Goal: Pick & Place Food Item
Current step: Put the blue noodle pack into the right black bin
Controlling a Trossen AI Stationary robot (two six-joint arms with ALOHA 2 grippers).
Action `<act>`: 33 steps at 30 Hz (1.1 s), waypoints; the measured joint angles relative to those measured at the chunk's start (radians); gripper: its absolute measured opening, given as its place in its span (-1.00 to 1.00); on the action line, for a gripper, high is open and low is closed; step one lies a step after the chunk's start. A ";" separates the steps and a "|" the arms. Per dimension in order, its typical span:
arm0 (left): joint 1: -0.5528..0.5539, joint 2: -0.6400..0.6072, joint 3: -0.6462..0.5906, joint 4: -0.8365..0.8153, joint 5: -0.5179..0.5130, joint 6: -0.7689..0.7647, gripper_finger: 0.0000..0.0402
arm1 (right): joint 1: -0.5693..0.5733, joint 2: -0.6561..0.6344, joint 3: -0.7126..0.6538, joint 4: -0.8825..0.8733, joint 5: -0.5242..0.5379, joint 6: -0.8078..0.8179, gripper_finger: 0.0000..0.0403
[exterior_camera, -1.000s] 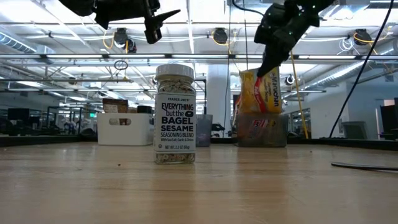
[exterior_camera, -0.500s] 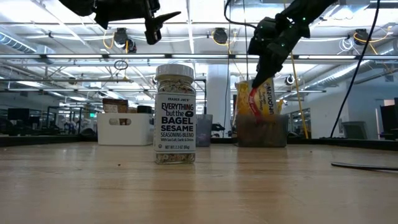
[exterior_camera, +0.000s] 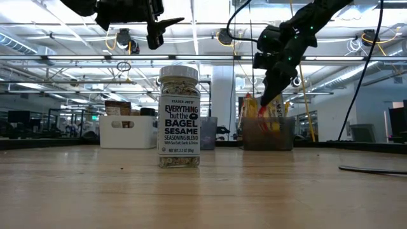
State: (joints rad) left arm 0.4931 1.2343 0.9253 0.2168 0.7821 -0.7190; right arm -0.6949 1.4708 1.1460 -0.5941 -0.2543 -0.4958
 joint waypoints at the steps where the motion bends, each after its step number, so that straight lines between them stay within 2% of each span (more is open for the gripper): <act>1: 0.000 0.000 0.000 -0.006 -0.003 0.005 0.25 | 0.010 0.000 -0.005 0.002 0.013 -0.009 -1.00; 6: 0.000 0.000 0.000 -0.013 -0.023 0.012 0.25 | 0.047 0.000 -0.021 0.007 0.073 -0.048 -1.00; 27: -0.001 0.000 0.000 -0.012 -0.025 0.010 0.25 | 0.049 0.000 -0.021 0.026 0.101 -0.043 -1.00; 33: -0.001 0.000 0.000 -0.012 -0.025 0.009 0.25 | 0.049 0.000 -0.021 0.027 0.102 -0.040 -0.85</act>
State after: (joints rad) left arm 0.4919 1.2343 0.9253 0.2047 0.7572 -0.7096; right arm -0.6460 1.4704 1.1248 -0.5674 -0.1528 -0.5358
